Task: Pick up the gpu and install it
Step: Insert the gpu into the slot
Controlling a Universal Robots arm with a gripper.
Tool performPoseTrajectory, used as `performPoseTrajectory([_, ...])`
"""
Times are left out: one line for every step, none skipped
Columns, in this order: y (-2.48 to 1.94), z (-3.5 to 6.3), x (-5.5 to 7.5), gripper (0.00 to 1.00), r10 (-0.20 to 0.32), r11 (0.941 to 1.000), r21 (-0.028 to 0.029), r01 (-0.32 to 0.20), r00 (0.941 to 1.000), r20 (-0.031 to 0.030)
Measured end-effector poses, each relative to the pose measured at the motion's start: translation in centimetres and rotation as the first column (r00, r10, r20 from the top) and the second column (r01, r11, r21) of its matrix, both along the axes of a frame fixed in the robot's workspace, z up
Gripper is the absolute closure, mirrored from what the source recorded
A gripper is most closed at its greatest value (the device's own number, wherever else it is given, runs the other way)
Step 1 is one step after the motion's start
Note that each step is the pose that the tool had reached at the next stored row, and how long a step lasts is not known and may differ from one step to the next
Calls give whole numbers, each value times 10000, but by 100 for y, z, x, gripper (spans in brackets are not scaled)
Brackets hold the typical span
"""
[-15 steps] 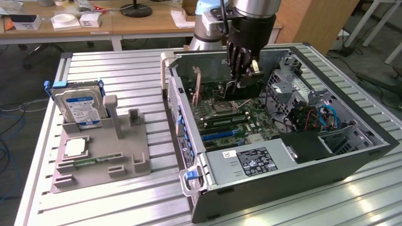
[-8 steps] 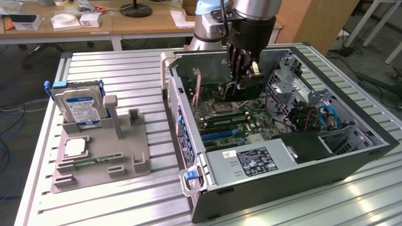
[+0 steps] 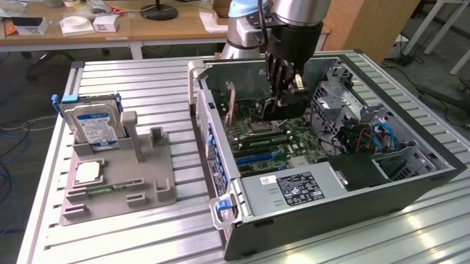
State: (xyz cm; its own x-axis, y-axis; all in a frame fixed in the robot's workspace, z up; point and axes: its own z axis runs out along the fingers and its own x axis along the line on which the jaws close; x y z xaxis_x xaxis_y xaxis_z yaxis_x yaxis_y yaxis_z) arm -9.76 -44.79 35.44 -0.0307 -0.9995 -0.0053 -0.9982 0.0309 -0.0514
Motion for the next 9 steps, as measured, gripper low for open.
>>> performPoseTrajectory([-3,-3,0,74,-1,10000,0,1,10000,0])
performPoseTrajectory([-5,-6,-1,74,-1,10000,-2,1,10000,-1])
performPoseTrajectory([-8,-9,0,74,0,10000,-3,0,10000,-2])
performPoseTrajectory([-9,-13,-1,74,0,10000,-3,0,10000,-2])
performPoseTrajectory([-11,-18,-1,74,-1,10000,-2,1,10000,-2])
performPoseTrajectory([-13,-24,-1,74,0,10000,-1,0,10000,-1])
performPoseTrajectory([-14,-31,-2,74,0,10000,-1,0,10000,-1])
performPoseTrajectory([-15,-36,-2,74,0,10000,-2,0,10000,-1])
performPoseTrajectory([-16,-42,-2,74,0,10000,-2,0,10000,-2])
